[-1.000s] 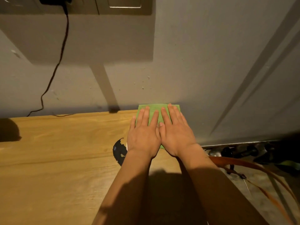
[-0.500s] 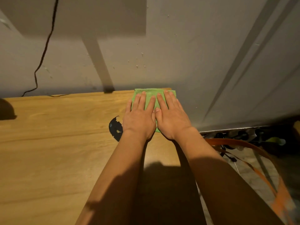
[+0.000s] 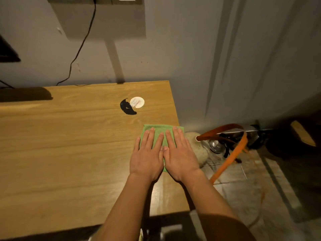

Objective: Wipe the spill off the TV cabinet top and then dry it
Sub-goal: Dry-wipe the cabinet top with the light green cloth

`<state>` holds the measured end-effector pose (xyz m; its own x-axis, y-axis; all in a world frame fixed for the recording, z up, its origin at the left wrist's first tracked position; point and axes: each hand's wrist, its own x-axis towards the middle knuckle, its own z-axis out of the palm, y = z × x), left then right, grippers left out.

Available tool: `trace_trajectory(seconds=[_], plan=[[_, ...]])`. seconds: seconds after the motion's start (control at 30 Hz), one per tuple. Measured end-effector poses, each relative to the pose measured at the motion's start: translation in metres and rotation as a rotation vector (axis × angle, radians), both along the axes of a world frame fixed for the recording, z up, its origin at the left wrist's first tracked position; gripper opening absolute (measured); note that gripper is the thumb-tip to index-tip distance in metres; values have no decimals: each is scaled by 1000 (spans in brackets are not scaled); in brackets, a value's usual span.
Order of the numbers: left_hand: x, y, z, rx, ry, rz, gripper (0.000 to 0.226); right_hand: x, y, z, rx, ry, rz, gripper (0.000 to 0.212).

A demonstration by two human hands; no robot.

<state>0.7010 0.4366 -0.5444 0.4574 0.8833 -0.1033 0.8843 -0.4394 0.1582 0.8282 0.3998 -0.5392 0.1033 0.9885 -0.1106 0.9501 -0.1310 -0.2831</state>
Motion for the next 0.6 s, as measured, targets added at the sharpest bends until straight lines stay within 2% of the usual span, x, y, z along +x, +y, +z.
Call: trace_trajectory(seconds=[0.17, 0.37, 0.5, 0.6], plan=[[-15, -80, 4, -9, 19, -21, 56, -15, -81, 6, -44, -42, 2, 59], [-32, -107, 6, 10, 9, -83, 55, -25, -114, 1, -42, -110, 8, 60], [-62, -118, 8, -40, -75, -221, 57, -28, -136, -5, -20, -100, 57, 65], [-94, -122, 9, -53, -20, -366, 65, -28, -147, -4, -25, -93, 129, 78]])
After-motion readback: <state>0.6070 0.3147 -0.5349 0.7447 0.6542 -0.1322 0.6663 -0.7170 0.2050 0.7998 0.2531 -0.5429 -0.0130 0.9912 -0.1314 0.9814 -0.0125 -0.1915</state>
